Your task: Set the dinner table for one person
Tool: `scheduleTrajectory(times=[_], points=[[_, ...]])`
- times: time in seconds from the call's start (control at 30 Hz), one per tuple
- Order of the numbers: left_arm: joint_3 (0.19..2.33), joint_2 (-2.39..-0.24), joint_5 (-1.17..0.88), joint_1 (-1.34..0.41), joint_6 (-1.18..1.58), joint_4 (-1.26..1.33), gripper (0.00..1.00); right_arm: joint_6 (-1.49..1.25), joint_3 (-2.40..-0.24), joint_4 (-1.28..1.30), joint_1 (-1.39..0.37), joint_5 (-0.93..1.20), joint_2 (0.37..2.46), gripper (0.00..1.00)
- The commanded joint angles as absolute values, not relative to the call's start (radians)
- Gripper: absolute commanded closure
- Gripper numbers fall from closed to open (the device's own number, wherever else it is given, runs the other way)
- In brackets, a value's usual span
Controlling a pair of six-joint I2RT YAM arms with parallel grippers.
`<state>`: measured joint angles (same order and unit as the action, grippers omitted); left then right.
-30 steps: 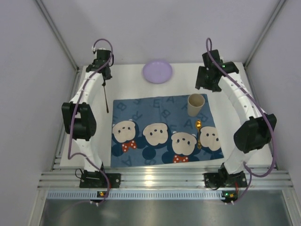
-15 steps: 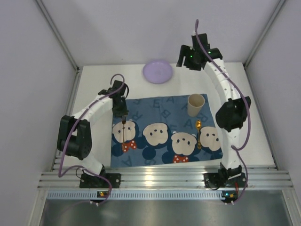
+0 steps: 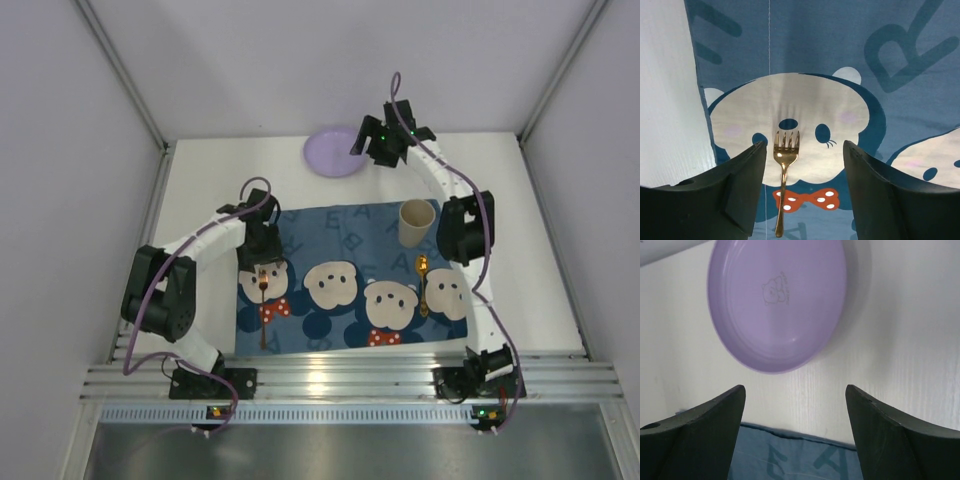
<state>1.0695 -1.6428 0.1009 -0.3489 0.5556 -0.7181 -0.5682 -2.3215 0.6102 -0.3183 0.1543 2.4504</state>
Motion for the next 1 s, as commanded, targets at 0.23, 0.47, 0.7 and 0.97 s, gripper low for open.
scheduleTrajectory(times=[0.23,0.47,0.7,0.97], points=[[1.173,-1.621,0.147,-0.351,0.555,-0.808,0.32,-0.607,-2.517,0.558,-0.394,-0.093,2.589,0.23],[1.196,-1.649,0.156,-0.350,0.552,-0.824,0.33,-0.666,-2.537,0.606,-0.381,-0.181,2.634,0.26],[1.238,-1.704,0.178,-0.350,0.557,-0.848,0.34,-0.701,-2.606,0.589,-0.370,-0.140,2.741,0.44],[1.293,-1.740,0.216,-0.348,0.574,-0.900,0.35,-0.805,-2.634,0.581,-0.322,-0.061,2.810,0.86]])
